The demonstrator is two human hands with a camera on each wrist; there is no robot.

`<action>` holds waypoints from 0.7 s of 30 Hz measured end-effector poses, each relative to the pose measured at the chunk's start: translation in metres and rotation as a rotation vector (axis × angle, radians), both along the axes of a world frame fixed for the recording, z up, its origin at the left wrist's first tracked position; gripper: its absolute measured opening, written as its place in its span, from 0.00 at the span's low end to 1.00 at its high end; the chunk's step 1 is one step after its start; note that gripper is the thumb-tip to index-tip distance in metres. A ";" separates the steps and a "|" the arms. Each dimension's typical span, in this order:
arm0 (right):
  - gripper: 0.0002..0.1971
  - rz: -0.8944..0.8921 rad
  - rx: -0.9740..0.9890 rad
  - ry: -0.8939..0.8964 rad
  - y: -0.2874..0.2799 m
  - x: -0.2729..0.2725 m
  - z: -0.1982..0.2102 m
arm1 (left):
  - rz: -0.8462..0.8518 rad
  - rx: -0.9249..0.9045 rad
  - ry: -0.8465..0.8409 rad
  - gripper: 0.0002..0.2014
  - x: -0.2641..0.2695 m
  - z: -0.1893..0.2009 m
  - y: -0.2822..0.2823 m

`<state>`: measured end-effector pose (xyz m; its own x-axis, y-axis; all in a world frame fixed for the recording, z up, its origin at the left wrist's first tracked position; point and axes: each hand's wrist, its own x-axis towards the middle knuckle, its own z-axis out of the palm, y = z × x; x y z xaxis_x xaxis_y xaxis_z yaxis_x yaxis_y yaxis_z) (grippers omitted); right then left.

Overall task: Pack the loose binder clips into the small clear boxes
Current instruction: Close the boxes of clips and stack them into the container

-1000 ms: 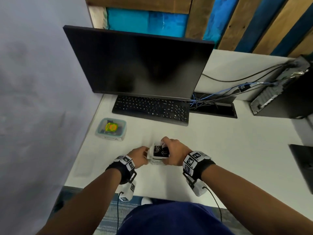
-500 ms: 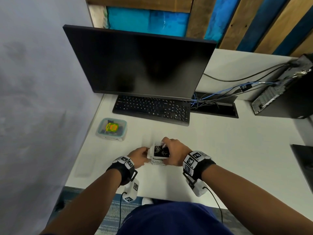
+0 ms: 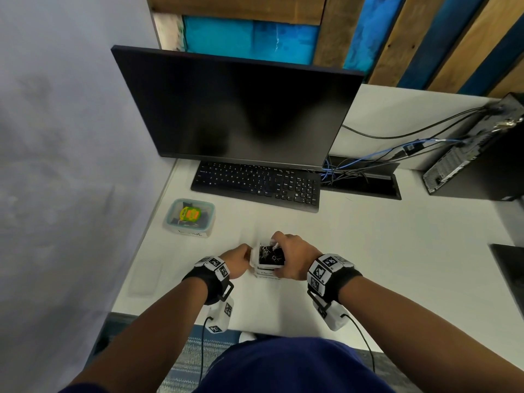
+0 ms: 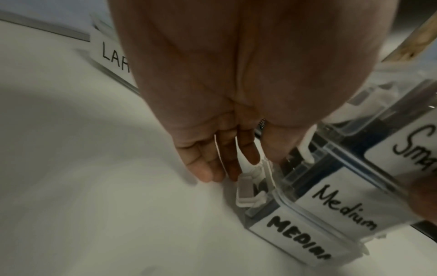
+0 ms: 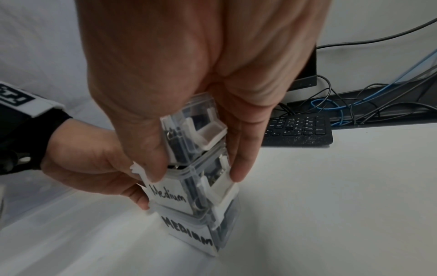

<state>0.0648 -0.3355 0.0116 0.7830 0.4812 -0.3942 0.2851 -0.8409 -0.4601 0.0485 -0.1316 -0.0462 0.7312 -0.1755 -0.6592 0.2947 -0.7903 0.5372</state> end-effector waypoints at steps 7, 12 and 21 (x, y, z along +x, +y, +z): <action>0.34 -0.003 -0.004 -0.003 0.001 0.000 0.000 | 0.164 -0.159 -0.004 0.18 -0.003 0.005 -0.007; 0.34 -0.009 -0.005 -0.007 0.001 -0.001 -0.001 | 0.281 -0.186 0.005 0.12 -0.008 0.012 -0.009; 0.33 0.006 -0.010 0.000 0.001 -0.002 -0.001 | 0.337 -0.077 0.004 0.10 0.001 0.029 -0.020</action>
<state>0.0628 -0.3345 0.0103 0.7801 0.4822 -0.3986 0.2905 -0.8435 -0.4518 0.0494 -0.1518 -0.0173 0.7537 0.0264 -0.6567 0.5348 -0.6053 0.5896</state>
